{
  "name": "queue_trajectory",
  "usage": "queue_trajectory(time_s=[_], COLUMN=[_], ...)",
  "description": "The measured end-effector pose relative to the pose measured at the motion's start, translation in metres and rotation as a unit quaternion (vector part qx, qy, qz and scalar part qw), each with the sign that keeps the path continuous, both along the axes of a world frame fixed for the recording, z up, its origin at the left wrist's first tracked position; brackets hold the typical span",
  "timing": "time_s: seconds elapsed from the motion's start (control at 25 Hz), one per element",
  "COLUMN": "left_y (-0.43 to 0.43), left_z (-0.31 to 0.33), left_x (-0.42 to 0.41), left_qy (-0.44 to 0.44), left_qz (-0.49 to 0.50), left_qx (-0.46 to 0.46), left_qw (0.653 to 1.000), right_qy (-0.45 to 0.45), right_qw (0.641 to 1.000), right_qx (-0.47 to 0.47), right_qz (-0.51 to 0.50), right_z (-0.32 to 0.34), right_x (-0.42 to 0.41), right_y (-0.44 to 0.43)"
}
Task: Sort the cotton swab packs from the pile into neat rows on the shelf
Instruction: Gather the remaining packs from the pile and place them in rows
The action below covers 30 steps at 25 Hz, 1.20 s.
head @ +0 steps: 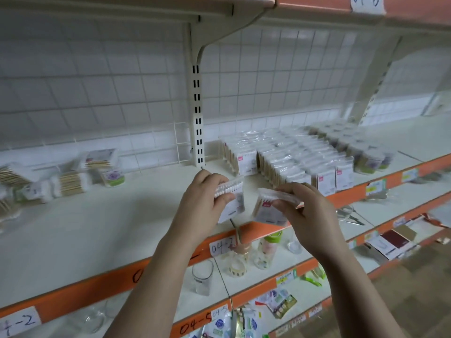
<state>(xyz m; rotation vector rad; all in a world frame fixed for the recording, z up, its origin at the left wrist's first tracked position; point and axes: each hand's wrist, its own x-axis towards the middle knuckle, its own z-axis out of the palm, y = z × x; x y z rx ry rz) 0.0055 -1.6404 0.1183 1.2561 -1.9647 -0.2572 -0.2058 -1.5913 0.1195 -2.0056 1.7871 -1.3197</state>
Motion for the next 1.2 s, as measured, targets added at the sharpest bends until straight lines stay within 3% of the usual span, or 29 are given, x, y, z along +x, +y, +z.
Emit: queue_trajectory(time_s=[0.36,0.6,1.2], left_y=[-0.095,-0.146,-0.185], left_z=[-0.017,-0.018,-0.031], left_x=[-0.038,-0.061,-0.092], left_qy=[0.027,0.067,0.031], left_qz=[0.005,-0.035,0.034], left_qx=[0.021,0.057,0.088], left_qw=[0.999,0.995,0.995], right_qy=[0.006,-0.037,-0.035], right_qw=[0.999,0.999,0.989], right_qx=[-0.007,-0.001,0.034], right_qz=[0.037,0.034,0.143], right_z=[0.006,0.008,0.001], right_x=[-0.029,-0.042,-0.065], right_y=[-0.064,-0.1,-0.136])
